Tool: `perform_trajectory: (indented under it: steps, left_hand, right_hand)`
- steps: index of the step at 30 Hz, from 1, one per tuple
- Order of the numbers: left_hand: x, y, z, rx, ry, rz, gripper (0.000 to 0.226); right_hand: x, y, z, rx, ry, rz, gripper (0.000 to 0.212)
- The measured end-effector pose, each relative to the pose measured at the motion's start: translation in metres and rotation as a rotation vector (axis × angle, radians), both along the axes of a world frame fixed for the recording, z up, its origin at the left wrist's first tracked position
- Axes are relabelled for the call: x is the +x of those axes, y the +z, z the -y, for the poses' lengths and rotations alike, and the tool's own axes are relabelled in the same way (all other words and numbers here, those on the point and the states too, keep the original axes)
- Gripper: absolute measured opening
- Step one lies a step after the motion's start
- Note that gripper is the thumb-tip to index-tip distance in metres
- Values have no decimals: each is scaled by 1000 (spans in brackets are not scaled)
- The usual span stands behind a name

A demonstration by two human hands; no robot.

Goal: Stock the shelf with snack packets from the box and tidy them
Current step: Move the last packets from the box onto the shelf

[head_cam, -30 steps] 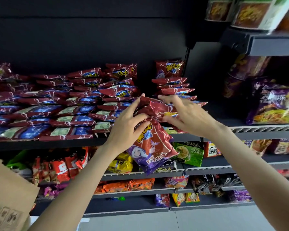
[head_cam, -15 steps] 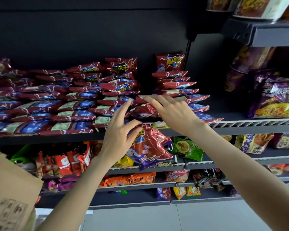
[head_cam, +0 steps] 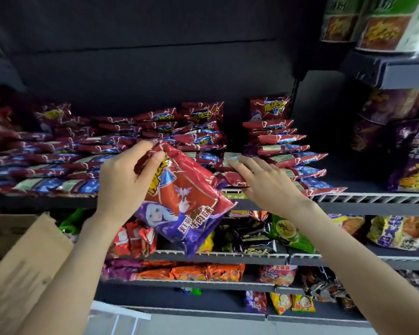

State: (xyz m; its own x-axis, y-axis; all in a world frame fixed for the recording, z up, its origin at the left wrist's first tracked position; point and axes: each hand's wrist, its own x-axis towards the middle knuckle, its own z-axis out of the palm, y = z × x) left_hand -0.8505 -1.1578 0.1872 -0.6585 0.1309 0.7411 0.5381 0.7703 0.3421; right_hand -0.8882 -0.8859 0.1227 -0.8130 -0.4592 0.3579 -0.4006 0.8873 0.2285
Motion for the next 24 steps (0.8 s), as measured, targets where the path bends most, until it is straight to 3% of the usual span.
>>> perform_trajectory:
  steps: [4,9,15,17,21,24]
  left_hand:
    - [-9,37,7,-34,81,-91,22]
    - [-37,71,-1,-92,116,-285,26]
    - [-93,68,-52,-174,36,-518,20]
    - [-108,65,-67,-222,-8,-600,17]
    - [-127,61,-93,-354,-105,-761,10]
    - [-128,58,-109,-422,-227,-843,11]
  right_hand:
    - [7,5,-16,-160,50,86,66]
    - [4,1,-21,-73,39,47,55]
    - [9,3,-22,-122,55,83,53]
    - [12,10,-21,-333,25,178,57]
    - [6,31,-17,-1078,22,240,51]
    - [-17,45,-17,-1240,-29,169,58]
